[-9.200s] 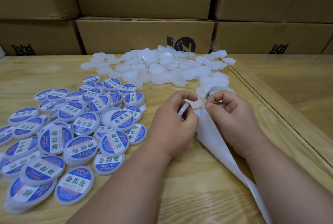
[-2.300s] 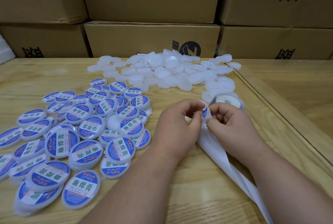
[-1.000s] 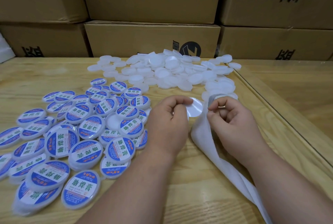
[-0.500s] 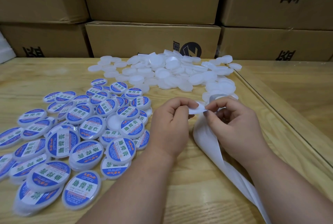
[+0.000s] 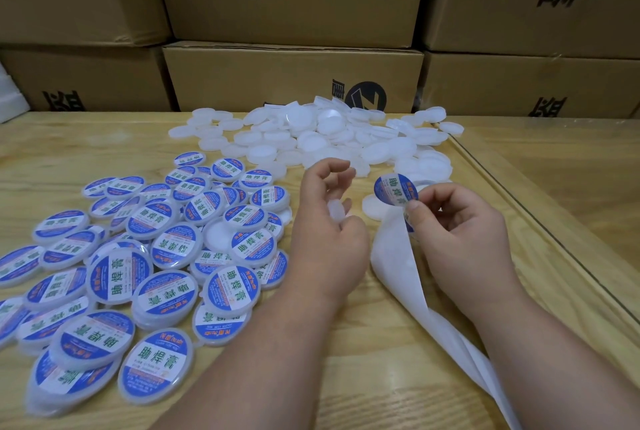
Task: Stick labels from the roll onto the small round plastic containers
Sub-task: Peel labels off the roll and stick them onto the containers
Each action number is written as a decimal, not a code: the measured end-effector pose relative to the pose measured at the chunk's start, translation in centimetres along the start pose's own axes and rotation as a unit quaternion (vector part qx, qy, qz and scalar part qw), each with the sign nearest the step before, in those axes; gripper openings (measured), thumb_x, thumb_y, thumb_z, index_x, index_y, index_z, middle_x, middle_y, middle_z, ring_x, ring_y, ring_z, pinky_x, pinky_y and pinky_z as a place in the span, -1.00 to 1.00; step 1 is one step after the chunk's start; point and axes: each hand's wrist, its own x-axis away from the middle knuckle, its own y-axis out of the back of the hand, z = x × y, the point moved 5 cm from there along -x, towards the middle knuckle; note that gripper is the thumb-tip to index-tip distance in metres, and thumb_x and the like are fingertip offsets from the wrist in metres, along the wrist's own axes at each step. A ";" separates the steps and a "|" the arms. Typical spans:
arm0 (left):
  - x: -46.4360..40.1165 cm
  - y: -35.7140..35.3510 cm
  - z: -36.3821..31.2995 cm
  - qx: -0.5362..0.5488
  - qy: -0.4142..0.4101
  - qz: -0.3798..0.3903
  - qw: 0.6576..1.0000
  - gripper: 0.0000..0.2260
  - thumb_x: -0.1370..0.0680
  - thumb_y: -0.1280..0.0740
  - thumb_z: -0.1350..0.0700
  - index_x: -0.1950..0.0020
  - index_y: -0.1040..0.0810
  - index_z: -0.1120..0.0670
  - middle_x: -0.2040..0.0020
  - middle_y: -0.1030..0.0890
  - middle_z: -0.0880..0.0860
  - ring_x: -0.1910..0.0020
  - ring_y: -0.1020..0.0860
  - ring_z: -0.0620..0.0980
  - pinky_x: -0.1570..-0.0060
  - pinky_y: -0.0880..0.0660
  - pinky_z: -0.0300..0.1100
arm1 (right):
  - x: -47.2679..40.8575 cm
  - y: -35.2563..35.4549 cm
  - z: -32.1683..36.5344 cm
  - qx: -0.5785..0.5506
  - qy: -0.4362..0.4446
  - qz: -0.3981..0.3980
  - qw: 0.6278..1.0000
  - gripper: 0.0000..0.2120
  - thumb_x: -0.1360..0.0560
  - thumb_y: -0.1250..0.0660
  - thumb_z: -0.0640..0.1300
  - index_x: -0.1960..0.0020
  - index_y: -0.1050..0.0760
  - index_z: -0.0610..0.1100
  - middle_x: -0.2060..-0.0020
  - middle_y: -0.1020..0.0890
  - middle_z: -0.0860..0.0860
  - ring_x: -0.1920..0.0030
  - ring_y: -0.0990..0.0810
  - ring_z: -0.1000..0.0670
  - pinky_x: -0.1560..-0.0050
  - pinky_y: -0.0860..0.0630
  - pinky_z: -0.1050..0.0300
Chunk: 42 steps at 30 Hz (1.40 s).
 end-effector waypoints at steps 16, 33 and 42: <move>-0.1 0.8 -0.4 0.052 0.057 -0.073 0.994 -0.78 -0.51 -0.21 0.25 -0.05 -0.42 -0.05 0.03 -0.73 -0.08 0.26 -0.71 0.02 0.43 -0.45 -0.23 | 0.0 0.0 0.1 -0.018 0.004 -0.002 1.000 -0.68 -0.56 -0.41 -0.25 0.23 -0.62 0.14 0.39 -0.60 0.16 0.37 -0.52 0.12 0.32 -0.51 0.27; -0.6 -0.1 1.5 0.133 0.132 -0.005 0.982 -0.77 -0.60 -0.26 0.30 -0.15 -0.52 0.01 -0.07 -0.72 -0.06 0.01 -0.72 -0.01 0.24 -0.61 -0.21 | -0.5 -0.1 -1.3 -0.176 -0.159 0.041 0.971 -0.89 -0.40 -0.40 -0.08 0.31 -0.60 0.00 0.49 -0.39 0.00 0.53 -0.25 0.04 0.54 -0.20 0.24; -1.0 -0.6 1.6 0.227 0.167 0.028 0.959 -0.63 -0.33 -0.14 0.19 -0.01 -0.64 0.05 0.14 -0.71 0.04 0.18 -0.65 0.03 0.35 -0.55 -0.12 | -0.1 -1.0 -1.5 -0.175 -0.168 0.119 0.963 -0.85 -0.42 -0.39 -0.09 0.32 -0.58 -0.05 0.55 -0.31 -0.03 0.55 -0.18 0.03 0.53 -0.17 0.23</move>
